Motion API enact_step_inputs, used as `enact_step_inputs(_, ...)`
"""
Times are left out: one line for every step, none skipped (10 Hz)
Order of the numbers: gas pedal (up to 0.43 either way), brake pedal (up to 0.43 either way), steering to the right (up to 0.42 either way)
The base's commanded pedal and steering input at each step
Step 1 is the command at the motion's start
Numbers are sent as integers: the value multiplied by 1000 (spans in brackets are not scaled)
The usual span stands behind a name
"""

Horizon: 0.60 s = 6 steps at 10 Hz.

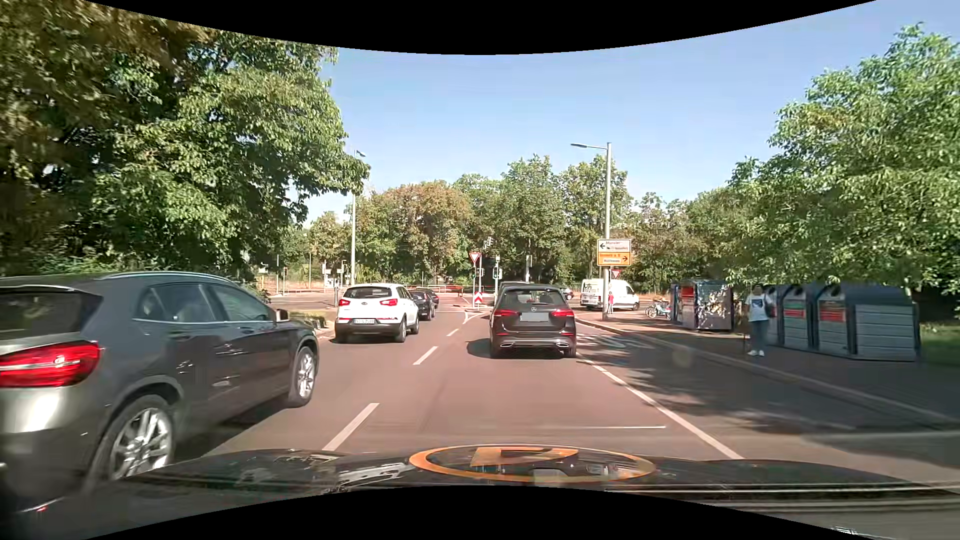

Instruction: Follow the waypoints while adhering to traffic rules and regulations

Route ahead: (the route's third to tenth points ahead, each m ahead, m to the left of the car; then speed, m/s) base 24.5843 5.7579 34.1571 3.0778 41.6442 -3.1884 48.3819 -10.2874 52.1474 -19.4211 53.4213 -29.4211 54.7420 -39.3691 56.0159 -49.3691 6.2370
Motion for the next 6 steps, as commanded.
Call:
enact_step_inputs(157,0,-18)
enact_step_inputs(157,0,-17)
enact_step_inputs(157,0,-17)
enact_step_inputs(157,0,-16)
enact_step_inputs(157,0,-16)
enact_step_inputs(157,0,-15)
